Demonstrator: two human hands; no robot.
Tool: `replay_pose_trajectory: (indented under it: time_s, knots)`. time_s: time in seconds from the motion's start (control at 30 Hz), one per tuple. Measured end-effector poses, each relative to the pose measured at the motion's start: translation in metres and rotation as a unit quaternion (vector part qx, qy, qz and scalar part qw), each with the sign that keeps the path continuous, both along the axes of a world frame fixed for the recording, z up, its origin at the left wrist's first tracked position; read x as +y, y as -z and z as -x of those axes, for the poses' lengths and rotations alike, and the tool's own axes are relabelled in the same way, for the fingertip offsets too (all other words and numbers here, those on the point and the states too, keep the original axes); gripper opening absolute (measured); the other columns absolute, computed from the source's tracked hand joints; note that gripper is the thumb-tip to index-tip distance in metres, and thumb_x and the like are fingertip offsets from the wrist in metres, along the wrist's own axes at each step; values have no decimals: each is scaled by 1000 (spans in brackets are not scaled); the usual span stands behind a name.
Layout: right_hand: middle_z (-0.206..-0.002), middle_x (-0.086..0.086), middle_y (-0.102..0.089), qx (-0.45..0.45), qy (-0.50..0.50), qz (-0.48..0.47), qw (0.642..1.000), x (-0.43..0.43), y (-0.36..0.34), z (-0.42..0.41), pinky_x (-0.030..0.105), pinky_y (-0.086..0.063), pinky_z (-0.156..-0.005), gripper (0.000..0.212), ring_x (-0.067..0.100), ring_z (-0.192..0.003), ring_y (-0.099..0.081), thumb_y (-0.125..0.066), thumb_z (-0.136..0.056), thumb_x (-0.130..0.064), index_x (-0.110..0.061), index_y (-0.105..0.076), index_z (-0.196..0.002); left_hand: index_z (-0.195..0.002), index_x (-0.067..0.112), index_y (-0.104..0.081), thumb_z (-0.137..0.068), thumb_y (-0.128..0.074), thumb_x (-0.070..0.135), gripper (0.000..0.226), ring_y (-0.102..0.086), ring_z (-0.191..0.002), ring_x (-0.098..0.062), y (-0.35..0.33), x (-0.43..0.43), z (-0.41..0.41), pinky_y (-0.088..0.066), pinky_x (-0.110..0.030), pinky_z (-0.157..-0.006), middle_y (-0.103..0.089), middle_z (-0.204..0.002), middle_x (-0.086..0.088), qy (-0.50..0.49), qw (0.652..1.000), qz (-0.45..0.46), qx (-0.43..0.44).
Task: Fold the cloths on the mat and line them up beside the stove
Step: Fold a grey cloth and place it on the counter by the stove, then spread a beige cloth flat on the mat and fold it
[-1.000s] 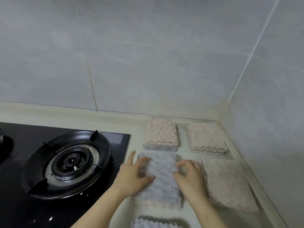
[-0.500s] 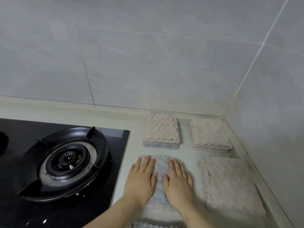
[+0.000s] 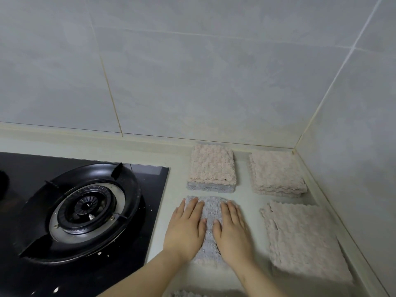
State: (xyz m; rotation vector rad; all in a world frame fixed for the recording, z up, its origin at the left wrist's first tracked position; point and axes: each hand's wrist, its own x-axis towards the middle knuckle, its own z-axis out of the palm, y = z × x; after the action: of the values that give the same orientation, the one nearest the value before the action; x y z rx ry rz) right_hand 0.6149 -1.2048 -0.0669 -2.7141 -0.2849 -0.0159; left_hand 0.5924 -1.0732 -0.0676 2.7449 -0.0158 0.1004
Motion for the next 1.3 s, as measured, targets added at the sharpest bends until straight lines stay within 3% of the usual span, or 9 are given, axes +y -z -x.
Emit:
replay_pose_trajectory:
  time_s: [0.1, 0.17, 0.23, 0.33, 0.47, 0.53, 0.73, 1.07, 1.3]
  knots:
    - [-152, 5, -32, -25, 9, 15, 1000, 0, -6, 5, 33, -21, -114, 84, 22, -142, -25, -5, -75, -51, -12, -36, -143, -149, 29, -8, -75, 14, 56, 82, 6, -146, -15, -7, 0, 4, 2, -27, -116, -1, -158, 11, -16, 999, -4, 33]
    - [-158, -2, -11, 31, -8, 36, 999, -2, -14, 7, 31, -9, -117, 87, 15, -146, -7, 5, -73, -54, -20, -17, -150, -149, 30, -6, -93, -4, 52, 61, 7, -146, -15, -13, -1, 6, 0, -32, -117, 1, -158, 11, -17, 998, -5, 62]
    - [-159, -4, -1, 67, -6, 35, 997, -4, -27, 9, 33, -4, -117, 65, 15, -146, 2, -10, -90, -51, -26, -9, -150, -149, 30, -9, -100, -19, 43, 52, 5, -146, -17, -20, 1, 6, -2, -36, -117, 1, -158, 10, -18, 996, 17, 81]
    - [-158, -4, -6, 48, 7, 8, 999, -2, -46, 18, 33, -6, -116, 53, 17, -146, -1, -32, -98, -37, -27, -17, -148, -146, 29, -22, -98, -32, 41, 51, -3, -146, -17, -31, 10, 11, -11, -39, -118, -11, -157, 7, -31, 996, 71, 41]
    - [-152, -8, -24, 4, -3, -45, 999, 20, -69, 39, 29, -12, -113, 44, 12, -143, -13, -41, -95, -32, -28, -38, -138, -134, 21, -46, -96, -46, 26, 38, -13, -144, -15, -55, 37, 43, -9, -19, -112, -39, -144, 8, -70, 985, 152, -33]
    - [-148, -10, -30, 5, -40, -79, 996, 41, -81, 49, 26, -14, -111, 37, 10, -139, -19, -44, -94, -30, -27, -46, -131, -125, 19, -55, -94, -49, 18, 32, -29, -135, -6, -72, 57, 68, -21, -14, -104, -51, -131, 8, -112, 972, 201, -45]
    - [-125, -12, -53, 14, -181, -185, 966, 139, -107, 97, 22, -29, -103, 23, 8, -125, -39, -51, -91, -27, -23, -62, -111, -112, 27, -62, -92, -53, 21, 23, -57, -96, 0, -104, 133, 143, -38, -13, -80, -62, -105, 16, -268, 917, 281, -86]
    - [-112, -11, -55, 141, -364, -194, 900, 349, -104, 256, 32, -42, -96, 20, 12, -110, -50, -51, -90, -25, -25, -62, -107, -101, 36, -58, -91, -54, 22, 18, -58, -90, 2, -110, 304, 336, -40, -10, -70, -64, -92, 16, -442, 825, 307, -172]
    - [-117, -9, -54, 228, -436, -195, 849, 490, -102, 378, 17, -35, -79, 16, 5, -99, -46, -47, -94, -22, -26, -58, -105, -108, 35, -57, -93, -51, 28, 18, -59, -97, -5, -107, 425, 479, -47, -21, -82, -63, -101, 12, -523, 784, 289, -168]
